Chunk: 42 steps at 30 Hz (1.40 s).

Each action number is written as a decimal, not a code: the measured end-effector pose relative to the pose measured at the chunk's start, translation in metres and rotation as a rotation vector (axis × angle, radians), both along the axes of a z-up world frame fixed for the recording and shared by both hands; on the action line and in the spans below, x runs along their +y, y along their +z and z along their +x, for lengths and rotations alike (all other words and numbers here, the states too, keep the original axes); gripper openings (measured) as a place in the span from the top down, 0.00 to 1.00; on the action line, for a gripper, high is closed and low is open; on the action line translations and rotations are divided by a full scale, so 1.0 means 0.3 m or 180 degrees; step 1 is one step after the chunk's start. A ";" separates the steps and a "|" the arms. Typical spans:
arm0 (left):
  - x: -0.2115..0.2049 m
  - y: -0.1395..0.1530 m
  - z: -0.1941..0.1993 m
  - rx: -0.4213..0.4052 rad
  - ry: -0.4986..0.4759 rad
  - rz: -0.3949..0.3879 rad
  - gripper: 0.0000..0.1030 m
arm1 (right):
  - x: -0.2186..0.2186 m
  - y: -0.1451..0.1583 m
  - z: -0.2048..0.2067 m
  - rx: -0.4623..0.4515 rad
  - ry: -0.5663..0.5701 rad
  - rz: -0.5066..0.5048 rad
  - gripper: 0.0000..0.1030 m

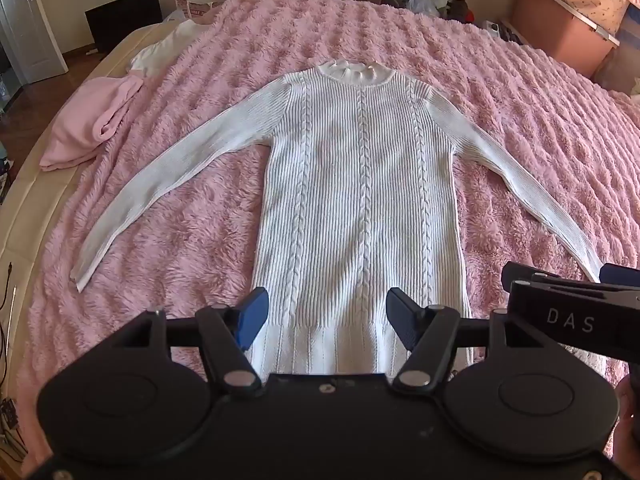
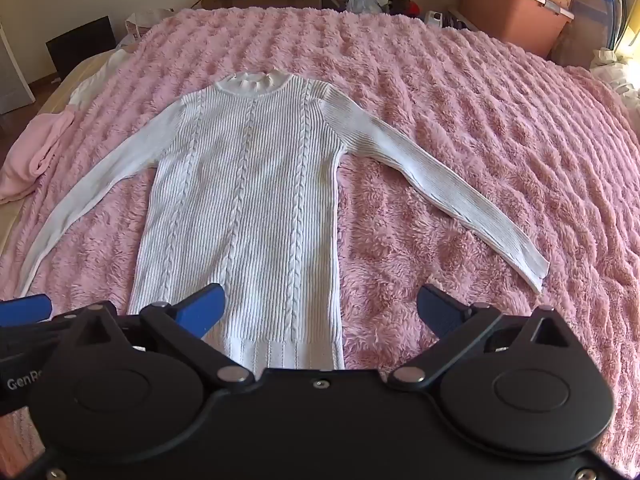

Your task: Fold small clothes

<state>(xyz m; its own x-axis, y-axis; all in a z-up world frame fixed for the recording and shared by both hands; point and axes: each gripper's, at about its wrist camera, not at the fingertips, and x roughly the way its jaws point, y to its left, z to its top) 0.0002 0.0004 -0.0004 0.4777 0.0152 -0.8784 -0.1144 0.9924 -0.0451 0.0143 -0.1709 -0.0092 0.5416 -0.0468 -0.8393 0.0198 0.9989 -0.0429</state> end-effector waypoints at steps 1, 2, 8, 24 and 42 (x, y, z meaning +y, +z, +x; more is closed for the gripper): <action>0.001 0.000 0.001 0.0004 0.0010 -0.0001 0.34 | 0.000 0.000 0.001 -0.0001 0.0007 0.0001 0.00; 0.002 -0.001 0.002 0.0008 0.0021 -0.0005 0.34 | 0.000 -0.001 0.002 -0.0003 0.0013 0.0002 0.00; 0.003 -0.008 0.000 0.0005 0.0023 -0.0051 0.34 | 0.015 -0.001 0.000 -0.0005 0.0016 -0.0078 0.00; 0.009 -0.004 -0.004 0.0006 -0.0001 -0.0043 0.34 | 0.014 0.001 -0.002 -0.0012 0.0004 -0.0081 0.00; 0.003 -0.003 -0.003 0.0005 -0.0021 -0.0030 0.34 | 0.010 0.009 -0.003 -0.0029 -0.0007 -0.0075 0.00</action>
